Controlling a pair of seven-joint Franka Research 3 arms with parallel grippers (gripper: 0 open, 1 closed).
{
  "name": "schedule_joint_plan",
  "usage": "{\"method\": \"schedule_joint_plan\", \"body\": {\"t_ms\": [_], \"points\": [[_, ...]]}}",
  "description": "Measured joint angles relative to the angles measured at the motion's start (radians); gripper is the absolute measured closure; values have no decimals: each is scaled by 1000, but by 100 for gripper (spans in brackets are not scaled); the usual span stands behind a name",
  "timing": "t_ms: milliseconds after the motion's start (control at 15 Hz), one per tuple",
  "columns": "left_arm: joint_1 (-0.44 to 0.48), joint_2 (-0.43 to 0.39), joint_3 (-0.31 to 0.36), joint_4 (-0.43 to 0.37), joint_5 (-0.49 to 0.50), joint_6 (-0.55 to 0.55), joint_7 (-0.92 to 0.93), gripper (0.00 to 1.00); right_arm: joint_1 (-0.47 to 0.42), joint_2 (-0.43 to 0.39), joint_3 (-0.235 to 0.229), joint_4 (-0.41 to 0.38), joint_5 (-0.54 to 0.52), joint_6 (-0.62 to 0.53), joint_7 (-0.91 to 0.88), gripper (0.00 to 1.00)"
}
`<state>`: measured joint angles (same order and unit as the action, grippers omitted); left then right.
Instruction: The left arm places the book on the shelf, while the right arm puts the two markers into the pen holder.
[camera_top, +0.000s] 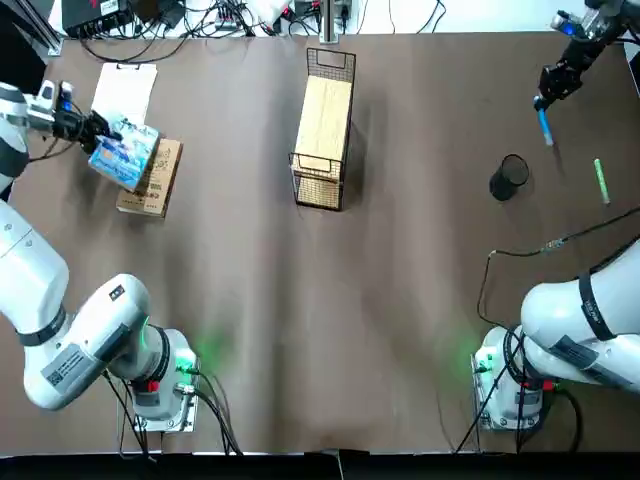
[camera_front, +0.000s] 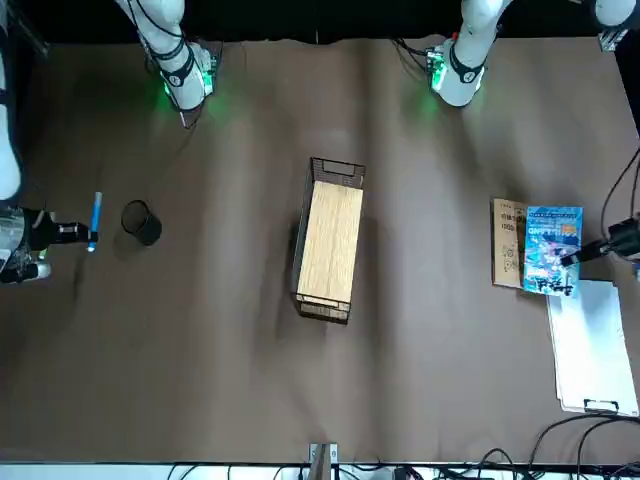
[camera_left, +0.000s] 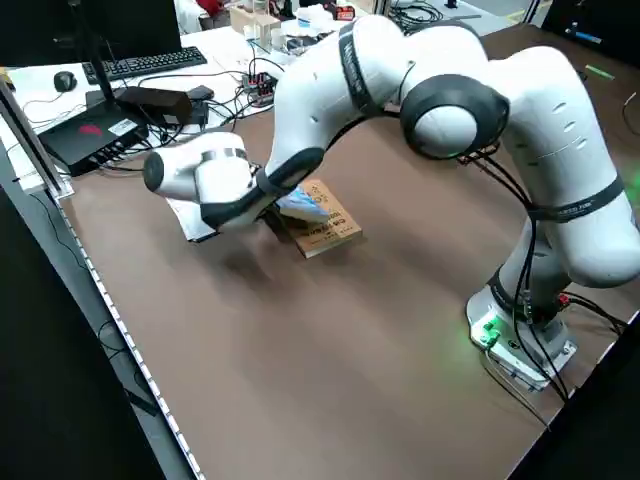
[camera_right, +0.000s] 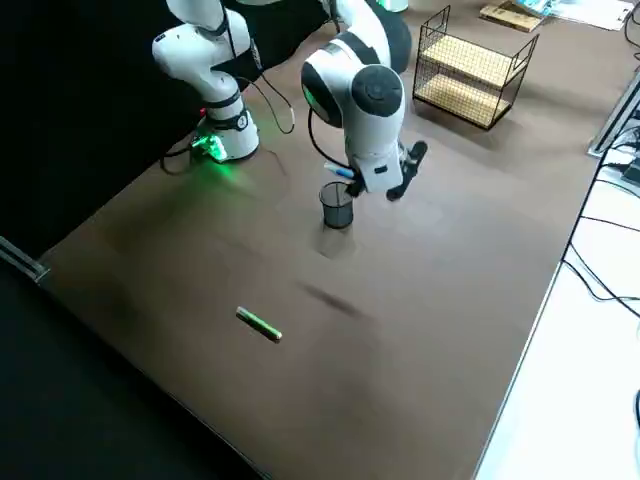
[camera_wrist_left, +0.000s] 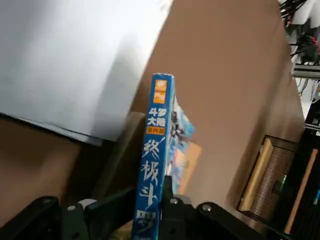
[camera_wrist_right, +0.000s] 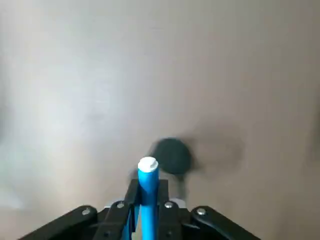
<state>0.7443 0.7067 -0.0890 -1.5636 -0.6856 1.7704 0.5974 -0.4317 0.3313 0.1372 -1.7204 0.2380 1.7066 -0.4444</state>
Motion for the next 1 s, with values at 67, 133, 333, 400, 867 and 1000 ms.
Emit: {"method": "schedule_joint_plan", "body": {"t_ms": [67, 133, 333, 400, 867, 1000], "points": [[0, -29, 0, 3, 0, -22, -34, 76, -2, -1, -1, -1, 66, -20, -50, 82], [-1, -61, -2, 4, 0, -46, -84, 77, -6, 0, -3, -3, 130, -39, -109, 82], [-2, -147, -56, 5, 0, -125, -230, 77, -62, 8, -7, -15, 307, -116, -354, 82], [-3, -165, -81, 4, 0, -160, -261, 77, -92, 14, -9, -22, 361, -145, -452, 82], [-24, -162, -359, -42, -33, -308, -294, 77, -267, 229, -16, -48, 603, -233, -1088, 82], [-97, -150, -416, -47, -63, -286, -298, 77, -278, 285, -16, -47, 652, -245, -1178, 82]]}}
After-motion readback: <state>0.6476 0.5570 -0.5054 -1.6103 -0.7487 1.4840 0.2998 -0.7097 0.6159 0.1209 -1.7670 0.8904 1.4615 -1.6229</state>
